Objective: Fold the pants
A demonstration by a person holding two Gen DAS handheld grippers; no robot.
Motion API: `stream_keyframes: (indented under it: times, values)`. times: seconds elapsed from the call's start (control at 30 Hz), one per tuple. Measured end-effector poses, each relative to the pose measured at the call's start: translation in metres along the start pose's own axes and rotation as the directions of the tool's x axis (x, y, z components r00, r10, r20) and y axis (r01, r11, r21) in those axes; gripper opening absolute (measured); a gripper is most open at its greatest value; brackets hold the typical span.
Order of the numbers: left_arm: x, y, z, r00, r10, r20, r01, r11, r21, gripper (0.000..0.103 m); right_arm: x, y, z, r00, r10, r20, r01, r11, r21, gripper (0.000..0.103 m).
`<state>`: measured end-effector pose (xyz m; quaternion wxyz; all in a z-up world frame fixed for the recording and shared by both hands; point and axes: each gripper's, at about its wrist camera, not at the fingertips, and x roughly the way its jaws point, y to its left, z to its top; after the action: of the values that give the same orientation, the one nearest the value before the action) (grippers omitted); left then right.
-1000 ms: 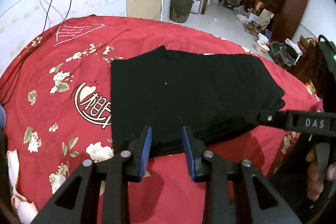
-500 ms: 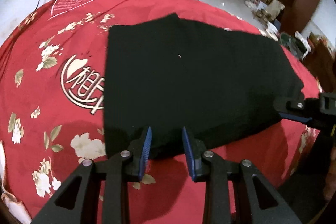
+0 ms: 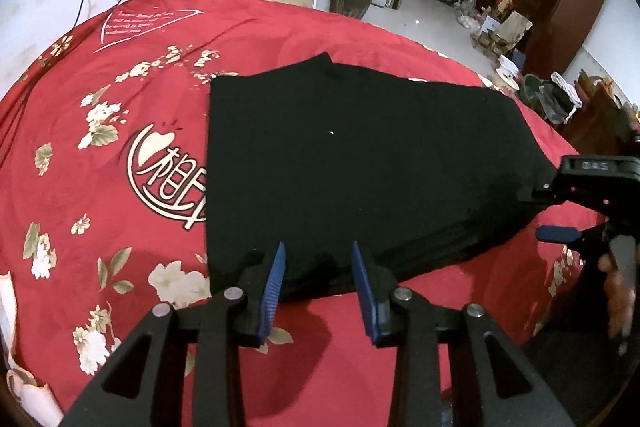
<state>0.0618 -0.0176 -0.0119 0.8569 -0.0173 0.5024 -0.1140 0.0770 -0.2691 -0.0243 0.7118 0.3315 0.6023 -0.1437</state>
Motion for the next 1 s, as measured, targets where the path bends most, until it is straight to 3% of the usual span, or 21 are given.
stream_keyframes:
  times: [0.1, 0.17, 0.23, 0.33, 0.43, 0.5, 0.63, 0.7, 0.77, 0.83, 1.0]
  values:
    - [0.002, 0.001, 0.003, 1.0, -0.007, 0.001, 0.007, 1.0, -0.008, 0.037, 0.009, -0.008, 0.012, 1.0, -0.029, -0.008, 0.03, 0.997, 0.067, 0.065]
    - [0.002, 0.002, 0.003, 1.0, -0.007, 0.001, 0.007, 1.0, -0.008, 0.037, 0.01, -0.01, 0.018, 1.0, -0.014, 0.025, 0.011, 0.995, 0.103, 0.071]
    - [0.003, 0.002, 0.004, 1.0, -0.006, -0.001, 0.006, 1.0, -0.01, 0.037, 0.002, -0.013, 0.025, 0.989, 0.069, 0.129, -0.086, 0.988, 0.128, 0.071]
    - [0.005, 0.004, 0.003, 1.0, -0.003, -0.005, 0.003, 1.0, -0.017, 0.037, 0.003, -0.026, 0.022, 0.969, 0.156, 0.193, -0.192, 0.963, 0.189, 0.071]
    - [0.007, 0.006, 0.002, 1.0, 0.003, -0.01, -0.003, 1.0, -0.023, 0.037, -0.001, -0.033, 0.016, 0.946, 0.195, 0.259, -0.253, 0.943, 0.215, 0.071]
    - [0.008, 0.007, 0.001, 1.0, 0.004, -0.017, -0.004, 1.0, -0.024, 0.037, -0.001, -0.027, 0.013, 0.941, 0.189, 0.282, -0.249, 0.949, 0.193, 0.07]
    - [0.012, 0.009, -0.001, 1.0, 0.013, -0.026, -0.014, 1.0, -0.027, 0.037, 0.001, -0.031, 0.014, 0.947, 0.138, 0.29, -0.207, 0.952, 0.225, 0.055]
    - [0.013, 0.01, -0.001, 1.0, 0.013, -0.029, -0.014, 0.999, -0.032, 0.037, 0.0, -0.03, 0.019, 0.953, 0.092, 0.288, -0.157, 0.965, 0.209, 0.041]
    - [0.014, 0.01, -0.001, 0.999, 0.013, -0.03, -0.014, 0.999, -0.035, 0.037, 0.0, -0.034, 0.022, 0.958, 0.069, 0.28, -0.129, 0.97, 0.204, 0.02]
    - [0.013, 0.01, -0.001, 1.0, 0.015, -0.027, -0.016, 0.999, -0.035, 0.037, 0.0, -0.035, 0.024, 0.96, 0.068, 0.271, -0.127, 0.97, 0.208, 0.011]
    - [0.004, 0.015, 0.001, 1.0, 0.017, 0.0, -0.017, 0.998, -0.055, 0.037, -0.021, -0.017, 0.022, 0.946, 0.079, 0.313, -0.11, 0.99, 0.084, 0.005]
